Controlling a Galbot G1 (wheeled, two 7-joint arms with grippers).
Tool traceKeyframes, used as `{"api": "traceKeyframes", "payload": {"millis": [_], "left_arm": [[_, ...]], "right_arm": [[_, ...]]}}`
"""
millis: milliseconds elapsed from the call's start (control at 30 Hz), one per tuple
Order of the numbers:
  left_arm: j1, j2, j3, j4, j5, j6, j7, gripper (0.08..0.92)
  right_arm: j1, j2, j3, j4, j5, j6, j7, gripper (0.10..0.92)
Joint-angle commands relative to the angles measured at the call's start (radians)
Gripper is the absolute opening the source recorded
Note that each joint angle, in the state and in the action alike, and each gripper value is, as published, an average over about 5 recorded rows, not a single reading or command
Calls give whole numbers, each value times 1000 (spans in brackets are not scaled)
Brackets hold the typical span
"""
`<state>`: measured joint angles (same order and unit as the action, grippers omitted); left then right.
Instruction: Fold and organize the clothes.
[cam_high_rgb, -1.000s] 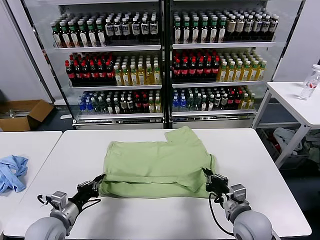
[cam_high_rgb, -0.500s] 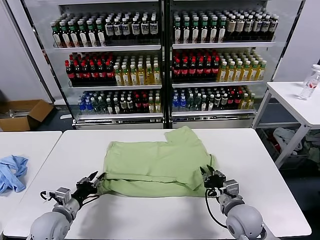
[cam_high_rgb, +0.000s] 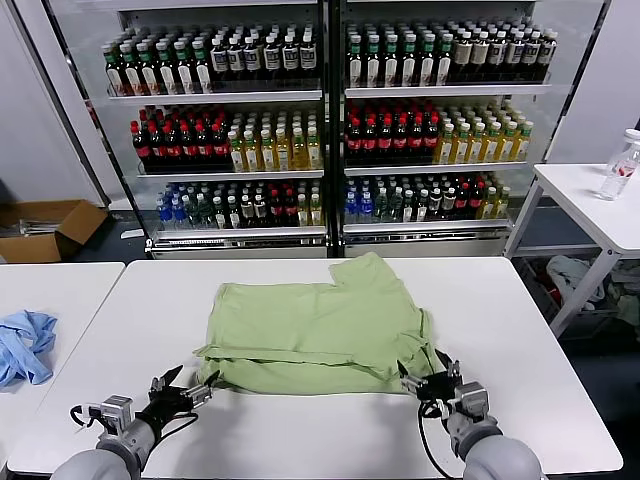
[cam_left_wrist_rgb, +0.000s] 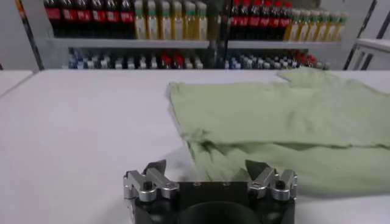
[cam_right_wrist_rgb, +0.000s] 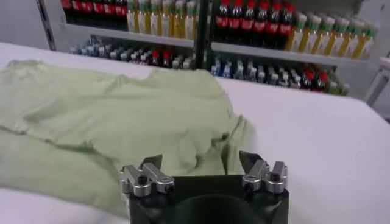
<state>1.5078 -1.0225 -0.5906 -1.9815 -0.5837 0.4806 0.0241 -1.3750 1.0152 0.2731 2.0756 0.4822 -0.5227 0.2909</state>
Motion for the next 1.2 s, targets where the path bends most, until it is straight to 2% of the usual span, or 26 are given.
{"api": "traceKeyframes", "payload": {"millis": [33,133,233,533,800,900,1000,1100,1200], "left_arm": [[40,0,7,-24,-10,75,-55,821],[34,0,7,-14,-8,75,-59,820],[29,0,7,-7,-9,72,-56,778],[22,-5,19,-19,-18,53,-33,525],[26,1,12,-27,28,37,15,291],[50,11,-9,-67,32,33,20,204],[96,24,-44,-127,36,41,25,122],[151,35,-82,-189,41,50,27,82],[228,40,-123,-248,46,53,24,80]], "right_arm": [[-53,23,2,-10,7,20,30,813],[-43,30,-6,-24,19,27,41,759],[-39,35,-11,-28,30,21,49,672],[-44,41,-10,-37,56,4,60,395],[-47,32,2,-21,57,58,10,158],[-66,11,19,19,62,67,-8,122],[-110,-16,39,79,63,67,-18,122],[-166,-26,55,130,50,66,-24,122],[-222,-26,71,167,28,67,-29,122]]}}
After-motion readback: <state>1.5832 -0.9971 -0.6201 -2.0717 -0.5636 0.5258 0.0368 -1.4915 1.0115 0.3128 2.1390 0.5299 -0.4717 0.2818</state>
